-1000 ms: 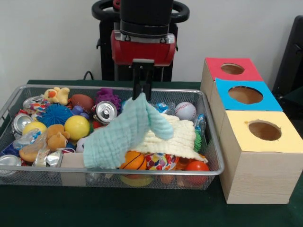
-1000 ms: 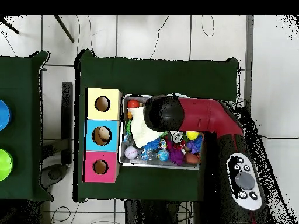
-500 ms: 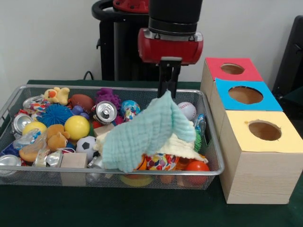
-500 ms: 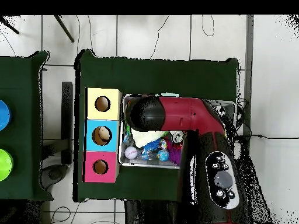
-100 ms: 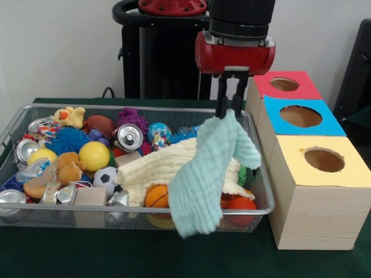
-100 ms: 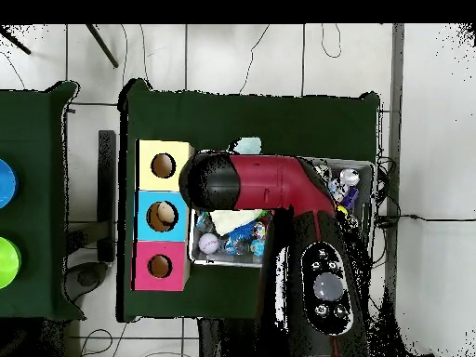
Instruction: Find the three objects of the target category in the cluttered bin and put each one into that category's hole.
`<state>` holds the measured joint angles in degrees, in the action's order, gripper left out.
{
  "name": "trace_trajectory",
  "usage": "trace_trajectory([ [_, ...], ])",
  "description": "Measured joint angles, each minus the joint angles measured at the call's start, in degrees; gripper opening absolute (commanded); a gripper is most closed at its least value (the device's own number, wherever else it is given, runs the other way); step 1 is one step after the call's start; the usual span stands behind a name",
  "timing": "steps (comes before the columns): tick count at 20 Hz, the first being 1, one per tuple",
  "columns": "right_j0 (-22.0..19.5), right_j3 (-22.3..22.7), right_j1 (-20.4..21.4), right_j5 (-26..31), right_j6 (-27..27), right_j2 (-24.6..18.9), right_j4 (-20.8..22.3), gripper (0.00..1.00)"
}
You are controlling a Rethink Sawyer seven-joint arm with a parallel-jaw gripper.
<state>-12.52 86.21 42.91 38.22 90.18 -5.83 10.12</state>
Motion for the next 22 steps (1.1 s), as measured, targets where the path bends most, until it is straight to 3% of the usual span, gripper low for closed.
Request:
trace_trajectory([
  [22, -0.33, 0.01, -0.07, 0.00, 0.00, 2.99, -1.79, 1.00],
])
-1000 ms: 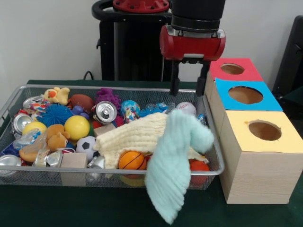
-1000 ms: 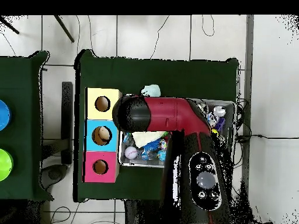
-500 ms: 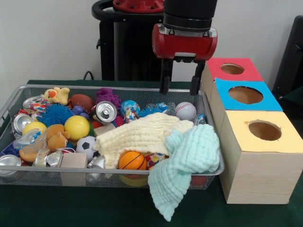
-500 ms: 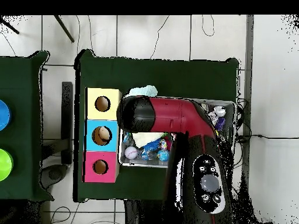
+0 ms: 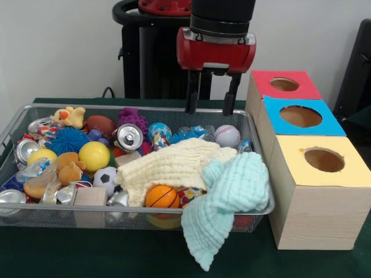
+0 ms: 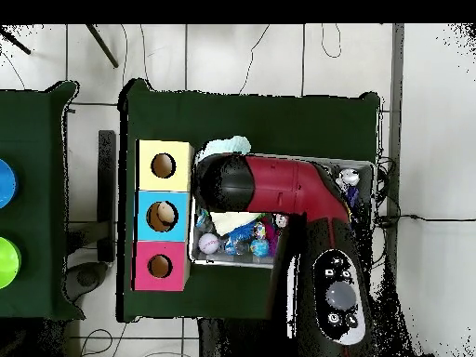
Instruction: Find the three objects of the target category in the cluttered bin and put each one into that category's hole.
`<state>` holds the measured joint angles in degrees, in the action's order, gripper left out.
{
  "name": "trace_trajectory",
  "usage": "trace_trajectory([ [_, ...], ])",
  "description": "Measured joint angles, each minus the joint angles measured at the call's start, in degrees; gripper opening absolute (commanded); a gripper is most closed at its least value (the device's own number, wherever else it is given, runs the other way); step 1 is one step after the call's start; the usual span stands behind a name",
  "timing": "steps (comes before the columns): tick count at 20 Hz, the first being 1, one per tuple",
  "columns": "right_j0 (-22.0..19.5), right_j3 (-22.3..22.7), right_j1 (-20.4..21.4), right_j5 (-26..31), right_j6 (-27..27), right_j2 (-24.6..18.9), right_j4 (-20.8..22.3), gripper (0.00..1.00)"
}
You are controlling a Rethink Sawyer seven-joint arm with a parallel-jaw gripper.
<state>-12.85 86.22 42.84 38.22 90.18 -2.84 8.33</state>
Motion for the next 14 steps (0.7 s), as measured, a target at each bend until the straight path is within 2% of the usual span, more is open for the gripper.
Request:
trace_trajectory([
  [9, -3.59, 0.01, 0.00, -0.02, 0.00, -0.02, 0.01, 1.00],
  [14, -6.96, 0.32, 0.00, -0.64, 0.00, -0.06, 0.09, 1.00],
])
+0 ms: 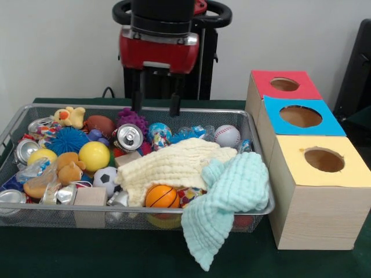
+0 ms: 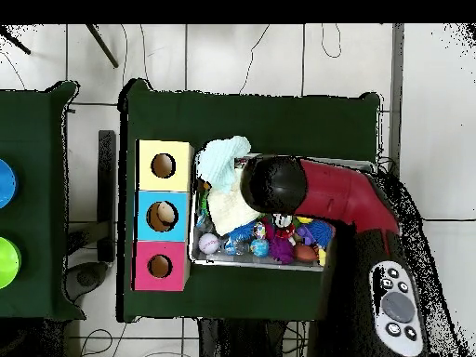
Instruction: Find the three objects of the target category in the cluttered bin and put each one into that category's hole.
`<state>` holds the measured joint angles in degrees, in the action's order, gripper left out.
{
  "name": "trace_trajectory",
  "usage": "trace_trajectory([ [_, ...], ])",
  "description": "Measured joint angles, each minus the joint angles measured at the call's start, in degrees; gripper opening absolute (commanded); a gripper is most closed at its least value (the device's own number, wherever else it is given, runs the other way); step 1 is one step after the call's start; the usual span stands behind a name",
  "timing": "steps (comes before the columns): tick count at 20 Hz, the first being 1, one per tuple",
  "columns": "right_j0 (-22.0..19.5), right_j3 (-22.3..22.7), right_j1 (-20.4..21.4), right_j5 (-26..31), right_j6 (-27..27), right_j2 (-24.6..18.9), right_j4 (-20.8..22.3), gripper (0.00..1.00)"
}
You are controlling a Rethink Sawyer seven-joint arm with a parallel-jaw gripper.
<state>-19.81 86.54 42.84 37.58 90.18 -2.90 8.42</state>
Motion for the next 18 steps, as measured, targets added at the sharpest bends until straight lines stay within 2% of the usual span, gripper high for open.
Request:
trace_trajectory([
  [9, -6.53, 0.69, 0.00, -1.62, 0.00, -0.98, 0.04, 1.00],
  [18, -7.95, 0.92, -0.31, -4.68, 0.00, -1.25, 0.04, 1.00],
])
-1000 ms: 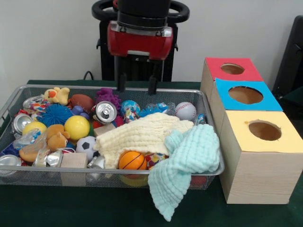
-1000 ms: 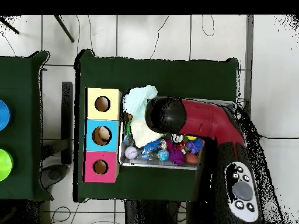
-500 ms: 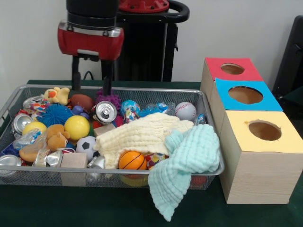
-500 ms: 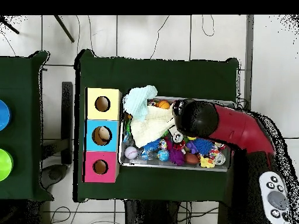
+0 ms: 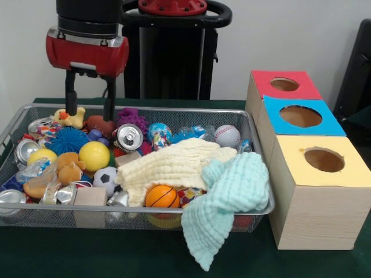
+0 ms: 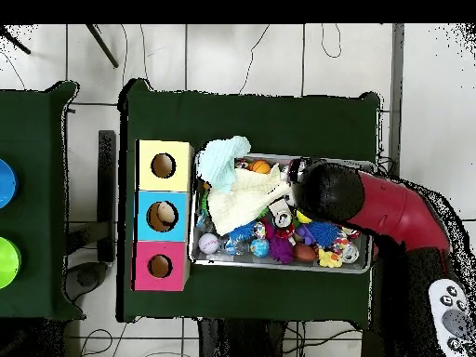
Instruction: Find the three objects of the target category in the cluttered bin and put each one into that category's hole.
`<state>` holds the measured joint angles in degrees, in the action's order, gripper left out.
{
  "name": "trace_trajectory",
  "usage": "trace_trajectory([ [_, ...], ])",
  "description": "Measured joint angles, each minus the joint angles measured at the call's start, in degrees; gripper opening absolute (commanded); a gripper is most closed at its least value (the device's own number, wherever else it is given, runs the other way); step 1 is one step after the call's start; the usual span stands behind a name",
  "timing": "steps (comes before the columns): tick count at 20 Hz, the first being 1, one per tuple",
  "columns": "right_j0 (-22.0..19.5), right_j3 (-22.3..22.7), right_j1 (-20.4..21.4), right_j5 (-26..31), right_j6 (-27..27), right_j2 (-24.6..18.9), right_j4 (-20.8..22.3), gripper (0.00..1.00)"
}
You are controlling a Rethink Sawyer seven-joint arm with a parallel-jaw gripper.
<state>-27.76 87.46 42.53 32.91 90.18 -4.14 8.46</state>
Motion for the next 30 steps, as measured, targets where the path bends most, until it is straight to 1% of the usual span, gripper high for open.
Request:
trace_trajectory([
  [4, 0.00, 0.00, -0.37, -2.32, 0.00, -0.37, 0.49, 1.00],
  [13, -1.35, 0.10, -2.32, -5.38, 0.00, -2.55, 4.19, 1.00],
  [23, -3.33, 0.17, -4.16, -5.97, 0.00, -3.93, 8.04, 1.00],
  [30, -4.74, 0.17, -4.45, -5.99, 0.00, -4.64, 10.09, 1.00],
])
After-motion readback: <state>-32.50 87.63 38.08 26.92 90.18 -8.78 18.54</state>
